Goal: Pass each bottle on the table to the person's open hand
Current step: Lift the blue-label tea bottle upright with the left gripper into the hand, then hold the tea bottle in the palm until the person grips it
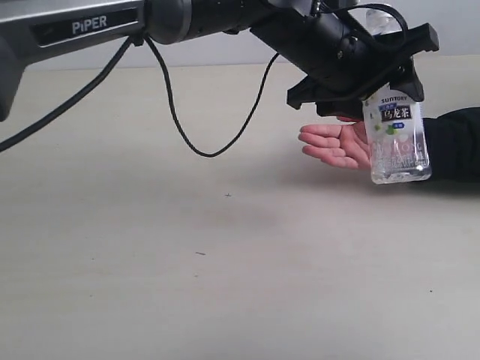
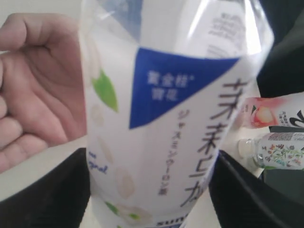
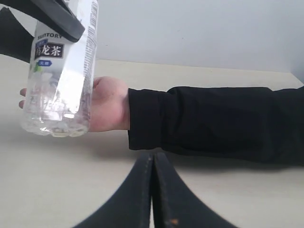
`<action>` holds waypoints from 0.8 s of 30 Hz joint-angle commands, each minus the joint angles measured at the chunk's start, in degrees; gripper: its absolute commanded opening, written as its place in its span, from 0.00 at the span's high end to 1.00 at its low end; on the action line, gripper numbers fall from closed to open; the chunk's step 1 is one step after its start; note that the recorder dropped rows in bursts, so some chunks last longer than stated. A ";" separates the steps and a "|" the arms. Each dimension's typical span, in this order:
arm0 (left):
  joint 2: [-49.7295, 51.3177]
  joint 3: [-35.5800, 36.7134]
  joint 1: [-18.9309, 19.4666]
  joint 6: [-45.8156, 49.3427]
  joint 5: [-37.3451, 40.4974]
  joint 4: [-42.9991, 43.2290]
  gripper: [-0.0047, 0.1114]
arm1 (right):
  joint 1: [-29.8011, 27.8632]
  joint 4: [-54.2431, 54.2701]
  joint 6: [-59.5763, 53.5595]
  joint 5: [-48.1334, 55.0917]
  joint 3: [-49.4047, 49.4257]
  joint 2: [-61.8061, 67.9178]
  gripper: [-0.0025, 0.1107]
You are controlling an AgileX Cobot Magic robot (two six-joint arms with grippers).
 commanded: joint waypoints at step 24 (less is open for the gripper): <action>9.30 -3.47 5.50 3.24 -1.49 -14.88 0.76 | -0.20 -0.19 -0.34 -0.19 0.26 -0.27 0.98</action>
